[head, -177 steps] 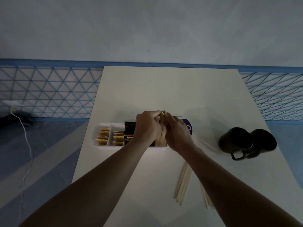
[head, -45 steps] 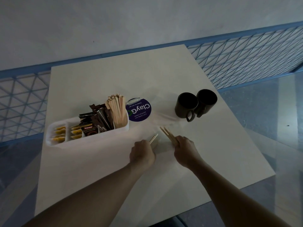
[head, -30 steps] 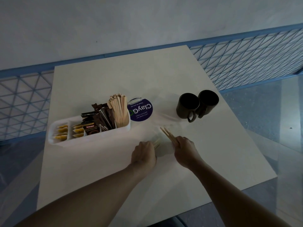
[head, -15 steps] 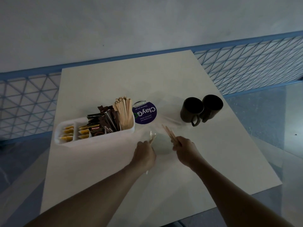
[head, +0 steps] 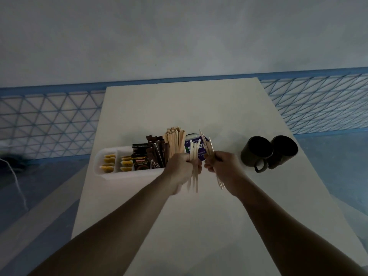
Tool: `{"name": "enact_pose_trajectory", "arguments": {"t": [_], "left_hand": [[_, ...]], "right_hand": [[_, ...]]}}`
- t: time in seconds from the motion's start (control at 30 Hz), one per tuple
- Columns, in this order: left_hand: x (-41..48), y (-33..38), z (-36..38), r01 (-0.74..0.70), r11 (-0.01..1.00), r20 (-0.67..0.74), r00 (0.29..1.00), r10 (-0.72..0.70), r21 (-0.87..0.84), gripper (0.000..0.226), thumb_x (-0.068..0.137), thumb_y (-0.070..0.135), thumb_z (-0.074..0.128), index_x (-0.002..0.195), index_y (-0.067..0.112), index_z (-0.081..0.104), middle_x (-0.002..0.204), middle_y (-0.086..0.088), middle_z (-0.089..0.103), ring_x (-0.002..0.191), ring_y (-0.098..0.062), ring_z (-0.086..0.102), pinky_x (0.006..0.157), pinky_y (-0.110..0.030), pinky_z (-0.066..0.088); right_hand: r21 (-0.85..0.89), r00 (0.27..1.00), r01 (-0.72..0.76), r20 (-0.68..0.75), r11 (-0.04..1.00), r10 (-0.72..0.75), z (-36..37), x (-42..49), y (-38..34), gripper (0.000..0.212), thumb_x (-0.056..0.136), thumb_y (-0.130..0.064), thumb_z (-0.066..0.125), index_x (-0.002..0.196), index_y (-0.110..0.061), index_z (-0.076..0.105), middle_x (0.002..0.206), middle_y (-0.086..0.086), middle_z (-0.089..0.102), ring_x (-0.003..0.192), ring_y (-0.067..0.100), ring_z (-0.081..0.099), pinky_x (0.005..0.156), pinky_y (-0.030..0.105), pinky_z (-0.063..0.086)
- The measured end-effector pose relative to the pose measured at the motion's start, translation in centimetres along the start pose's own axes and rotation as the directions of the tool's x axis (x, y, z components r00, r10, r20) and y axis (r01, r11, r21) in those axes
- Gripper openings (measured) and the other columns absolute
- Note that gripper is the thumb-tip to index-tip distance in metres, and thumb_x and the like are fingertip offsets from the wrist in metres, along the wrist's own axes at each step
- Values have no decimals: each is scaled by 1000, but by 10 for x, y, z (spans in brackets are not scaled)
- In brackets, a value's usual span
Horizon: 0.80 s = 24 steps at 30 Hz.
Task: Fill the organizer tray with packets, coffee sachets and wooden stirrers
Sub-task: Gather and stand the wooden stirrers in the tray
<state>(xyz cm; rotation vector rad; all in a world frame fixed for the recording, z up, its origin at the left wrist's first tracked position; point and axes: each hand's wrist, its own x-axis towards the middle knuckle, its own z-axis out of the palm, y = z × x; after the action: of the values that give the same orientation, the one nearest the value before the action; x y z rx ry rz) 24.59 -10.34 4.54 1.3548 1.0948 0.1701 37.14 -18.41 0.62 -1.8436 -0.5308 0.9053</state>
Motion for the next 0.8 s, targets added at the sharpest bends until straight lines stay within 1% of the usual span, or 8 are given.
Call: {"name": "enact_pose_trajectory", "arguments": {"t": [0.13, 0.2, 0.27, 0.43, 0.53, 0.63, 0.7, 0.8], "left_hand": [[8, 16, -23, -65, 995, -91, 994, 58, -78, 20, 96, 9, 57, 83, 19, 69, 97, -10, 73, 97, -26, 70, 93, -47, 55], [12, 22, -34, -115, 989, -147, 984, 100, -94, 20, 96, 10, 58, 88, 22, 72, 97, -5, 74, 96, -23, 71, 87, -43, 58], [15, 25, -43, -178, 979, -208, 966, 154, -101, 17, 96, 13, 59, 97, 21, 74, 97, -1, 74, 94, -19, 71, 85, -42, 59], [19, 22, -52, -304, 938, -363, 865, 346, 170, 19, 96, 25, 60, 103, 13, 74, 89, -1, 74, 82, -16, 70, 74, -36, 59], [22, 15, -51, -322, 904, -392, 822, 414, 280, 22, 96, 27, 60, 100, 10, 74, 87, -3, 74, 78, -16, 69, 65, -26, 52], [25, 4, -47, -319, 897, -411, 806, 426, 306, 23, 96, 22, 59, 105, 6, 73, 92, -6, 74, 83, -17, 69, 70, -23, 52], [26, -3, -45, -313, 897, -426, 798, 427, 313, 22, 97, 19, 58, 105, 4, 72, 92, -7, 73, 84, -17, 68, 67, -14, 48], [29, -10, -40, -295, 899, -431, 800, 418, 324, 22, 97, 19, 58, 106, 4, 71, 94, -7, 73, 84, -15, 67, 68, -12, 46]], "right_hand": [[173, 999, 17, 23, 985, -22, 15, 8, -30, 19, 92, 8, 53, 93, 2, 71, 83, 16, 68, 77, 22, 63, 72, 27, 55], [260, 998, 28, 46, 965, -42, 22, 8, -45, 20, 93, 7, 53, 96, 0, 72, 86, 20, 67, 79, 24, 63, 81, 35, 56], [384, 997, 27, 62, 923, -55, 31, 9, -58, 21, 94, 7, 52, 98, 0, 71, 84, 19, 66, 79, 27, 61, 81, 40, 54], [563, 994, 8, 86, 827, -68, 55, 16, -68, 20, 94, 6, 54, 101, -1, 71, 79, 11, 71, 71, 19, 66, 68, 29, 53], [624, 994, -43, 105, 780, -30, 66, 23, -64, 21, 94, 5, 55, 107, 0, 71, 90, 16, 73, 82, 24, 69, 79, 38, 58], [685, 993, -69, 114, 725, -14, 75, 30, -56, 22, 93, 8, 54, 109, 4, 69, 96, 19, 71, 90, 30, 69, 90, 44, 56], [697, 991, -64, 127, 714, -35, 79, 32, -50, 23, 94, 9, 52, 106, 4, 70, 95, 19, 72, 90, 30, 70, 84, 39, 58], [701, 986, -73, 156, 710, -53, 82, 31, -39, 25, 93, 10, 50, 101, 2, 72, 96, 19, 73, 93, 30, 71, 81, 35, 58]]}}
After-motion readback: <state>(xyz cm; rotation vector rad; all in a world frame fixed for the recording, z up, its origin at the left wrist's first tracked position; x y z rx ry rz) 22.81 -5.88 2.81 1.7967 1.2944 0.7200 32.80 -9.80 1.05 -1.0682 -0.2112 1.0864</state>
